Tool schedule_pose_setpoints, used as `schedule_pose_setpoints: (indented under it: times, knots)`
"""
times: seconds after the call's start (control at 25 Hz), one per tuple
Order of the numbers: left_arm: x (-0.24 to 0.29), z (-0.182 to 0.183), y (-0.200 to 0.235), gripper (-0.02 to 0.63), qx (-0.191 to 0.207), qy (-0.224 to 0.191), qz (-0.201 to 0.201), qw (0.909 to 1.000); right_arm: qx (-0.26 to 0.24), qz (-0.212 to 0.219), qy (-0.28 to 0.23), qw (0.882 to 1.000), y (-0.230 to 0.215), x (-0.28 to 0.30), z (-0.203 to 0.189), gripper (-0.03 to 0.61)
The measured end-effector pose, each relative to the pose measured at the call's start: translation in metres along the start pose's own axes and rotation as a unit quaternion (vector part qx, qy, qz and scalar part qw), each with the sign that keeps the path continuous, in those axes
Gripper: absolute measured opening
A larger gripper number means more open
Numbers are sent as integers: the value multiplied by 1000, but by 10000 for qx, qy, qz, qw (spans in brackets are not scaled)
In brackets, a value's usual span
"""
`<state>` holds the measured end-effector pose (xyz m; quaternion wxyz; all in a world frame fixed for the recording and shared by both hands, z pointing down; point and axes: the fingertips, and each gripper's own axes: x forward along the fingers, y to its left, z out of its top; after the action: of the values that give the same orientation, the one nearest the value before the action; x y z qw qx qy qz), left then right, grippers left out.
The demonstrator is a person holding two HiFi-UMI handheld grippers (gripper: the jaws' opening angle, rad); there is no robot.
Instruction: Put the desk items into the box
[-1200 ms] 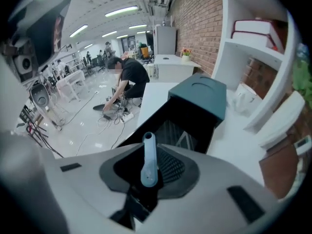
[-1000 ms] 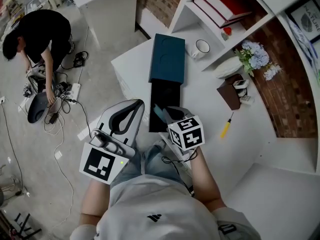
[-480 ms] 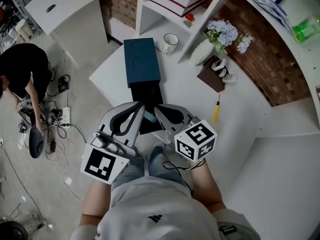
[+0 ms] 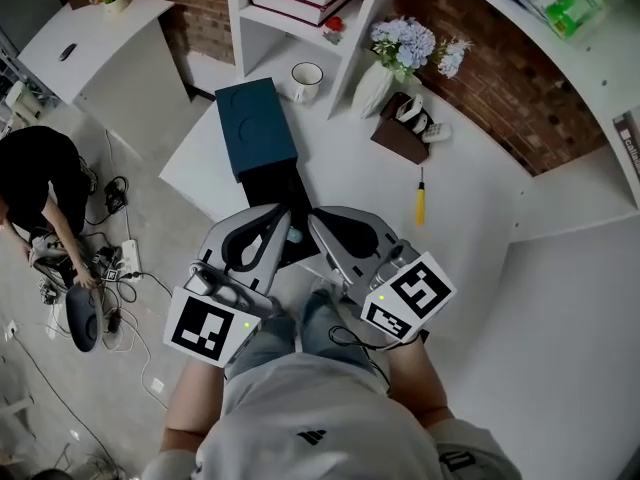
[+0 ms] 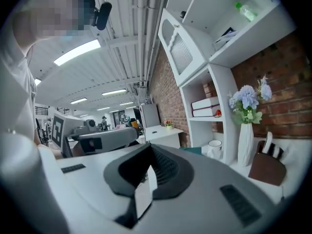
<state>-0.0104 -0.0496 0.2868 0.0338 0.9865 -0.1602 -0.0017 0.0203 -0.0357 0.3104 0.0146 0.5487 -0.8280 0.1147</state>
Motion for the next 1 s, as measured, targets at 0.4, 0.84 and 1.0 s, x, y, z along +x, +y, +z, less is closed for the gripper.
schedule_pose_setpoints:
  times: [0.4, 0.84, 1.0]
  knots:
    - [1, -2, -5, 12, 230, 104, -218, 9994, 80, -70, -286, 9995, 8, -5, 11, 8]
    - [1, -3, -1, 12, 262, 131, -214, 9993, 164, -41, -299, 9994, 7, -1, 11, 8]
    - [2, -2, -2, 12, 320, 130, -197, 9992, 91, -49, -312, 9995, 6, -1, 11, 8]
